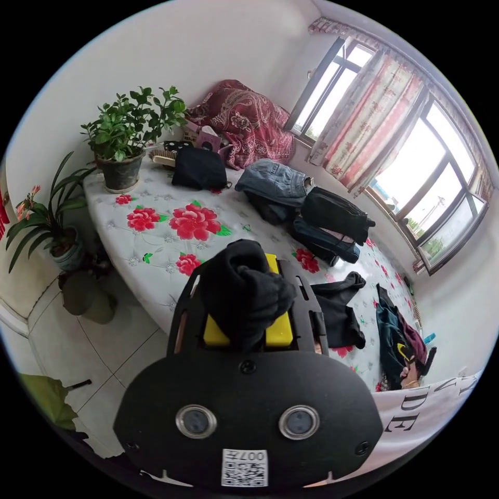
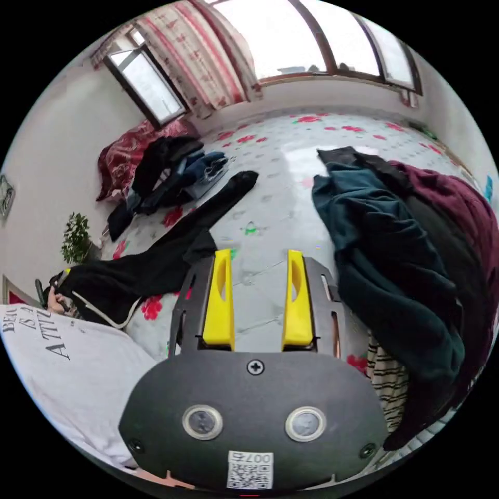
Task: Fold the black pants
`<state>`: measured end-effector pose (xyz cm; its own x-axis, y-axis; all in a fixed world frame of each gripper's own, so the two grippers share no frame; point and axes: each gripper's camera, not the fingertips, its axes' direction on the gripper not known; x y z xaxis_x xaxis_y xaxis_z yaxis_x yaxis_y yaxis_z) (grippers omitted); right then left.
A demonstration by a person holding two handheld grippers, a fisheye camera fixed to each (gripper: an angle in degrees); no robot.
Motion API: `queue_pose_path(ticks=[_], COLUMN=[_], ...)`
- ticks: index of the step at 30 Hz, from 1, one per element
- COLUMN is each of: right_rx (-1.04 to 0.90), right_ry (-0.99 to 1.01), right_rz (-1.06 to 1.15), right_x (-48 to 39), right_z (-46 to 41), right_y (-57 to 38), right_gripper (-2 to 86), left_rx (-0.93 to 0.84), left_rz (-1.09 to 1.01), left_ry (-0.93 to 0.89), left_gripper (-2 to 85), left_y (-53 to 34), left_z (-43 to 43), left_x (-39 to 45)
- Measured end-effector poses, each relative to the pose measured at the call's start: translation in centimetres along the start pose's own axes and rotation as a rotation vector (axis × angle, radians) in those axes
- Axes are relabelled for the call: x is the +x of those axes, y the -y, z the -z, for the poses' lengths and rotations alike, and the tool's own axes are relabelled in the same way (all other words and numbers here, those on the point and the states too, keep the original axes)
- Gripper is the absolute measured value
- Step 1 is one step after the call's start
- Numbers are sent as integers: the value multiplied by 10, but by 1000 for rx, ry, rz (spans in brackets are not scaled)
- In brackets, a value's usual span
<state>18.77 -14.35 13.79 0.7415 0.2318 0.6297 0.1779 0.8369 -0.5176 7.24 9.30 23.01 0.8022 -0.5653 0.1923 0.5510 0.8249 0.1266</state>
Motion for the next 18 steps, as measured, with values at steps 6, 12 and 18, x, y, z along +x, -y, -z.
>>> queue_pose_path(ticks=[6,12,18], right_rx=[-368,-500,-114], right_ry=[-162,-144,614], right_rz=[443,452,-70], right_x=[-125,-120,-34], right_z=[-155,-150,-5], right_y=[33,65,130], right_gripper=[114,55,13], left_rx=[-23,-90,-172], left_rz=[-56,-46,-108], left_ry=[51,108,135], left_gripper=[81,83,95], left_y=[18,47,134], left_z=[2,-16,-68], left_x=[17,-1,-31])
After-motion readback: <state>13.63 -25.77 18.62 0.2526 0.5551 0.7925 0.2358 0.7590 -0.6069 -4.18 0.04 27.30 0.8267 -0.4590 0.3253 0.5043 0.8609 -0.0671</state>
